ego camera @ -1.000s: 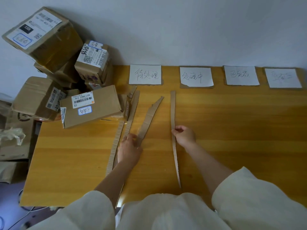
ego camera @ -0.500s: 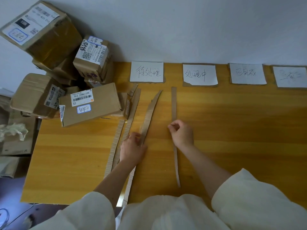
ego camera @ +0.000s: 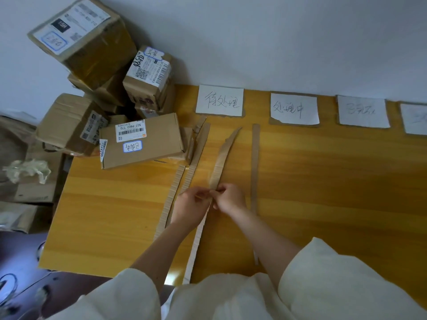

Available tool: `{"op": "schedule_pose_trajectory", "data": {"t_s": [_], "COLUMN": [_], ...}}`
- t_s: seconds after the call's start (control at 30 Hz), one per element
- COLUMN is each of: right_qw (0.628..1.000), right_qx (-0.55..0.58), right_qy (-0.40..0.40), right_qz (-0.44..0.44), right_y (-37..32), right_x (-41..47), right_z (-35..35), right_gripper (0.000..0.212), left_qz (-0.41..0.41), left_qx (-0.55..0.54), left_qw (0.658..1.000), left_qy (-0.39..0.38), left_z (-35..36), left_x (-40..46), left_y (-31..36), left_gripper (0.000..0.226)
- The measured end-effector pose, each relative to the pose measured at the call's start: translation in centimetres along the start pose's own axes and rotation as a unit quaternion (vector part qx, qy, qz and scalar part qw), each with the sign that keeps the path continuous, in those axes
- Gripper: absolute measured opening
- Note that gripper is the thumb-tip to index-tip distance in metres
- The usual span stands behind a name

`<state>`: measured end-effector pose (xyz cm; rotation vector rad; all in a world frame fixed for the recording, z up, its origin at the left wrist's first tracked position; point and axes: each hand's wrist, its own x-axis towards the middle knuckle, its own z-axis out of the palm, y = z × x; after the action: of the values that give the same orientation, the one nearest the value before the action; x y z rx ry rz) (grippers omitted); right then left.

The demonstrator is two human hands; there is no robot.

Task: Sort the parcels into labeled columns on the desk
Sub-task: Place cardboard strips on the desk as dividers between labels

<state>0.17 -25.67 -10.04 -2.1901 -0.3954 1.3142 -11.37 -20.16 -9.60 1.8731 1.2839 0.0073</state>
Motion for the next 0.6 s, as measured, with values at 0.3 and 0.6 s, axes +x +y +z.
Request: {"op": "schedule_pose_trajectory", "data": {"t_s": [0.3,0.6], "right_qw": [0.988,0.964], "right_qx": [0.131,0.188], "right_qy": [0.076,0.189], "right_qz": [-0.031,-0.002], "right_y": [-2.7,-1.1], "right_x": [-2.3,-2.8], "right_z": [-4.4,-14.7], "right_gripper": [0.015,0.034], "left_qz": [-0.053,-0.076], "left_qx": [0.051,0.091], "left_qw": [0.992,0.99], "left_qy": [0.104,0.071], "left_z": [-1.0,0.1], "left_x": [0.4,0.6], "left_y": [-1.4,-0.7], "left_gripper": [0.037,0.042]}}
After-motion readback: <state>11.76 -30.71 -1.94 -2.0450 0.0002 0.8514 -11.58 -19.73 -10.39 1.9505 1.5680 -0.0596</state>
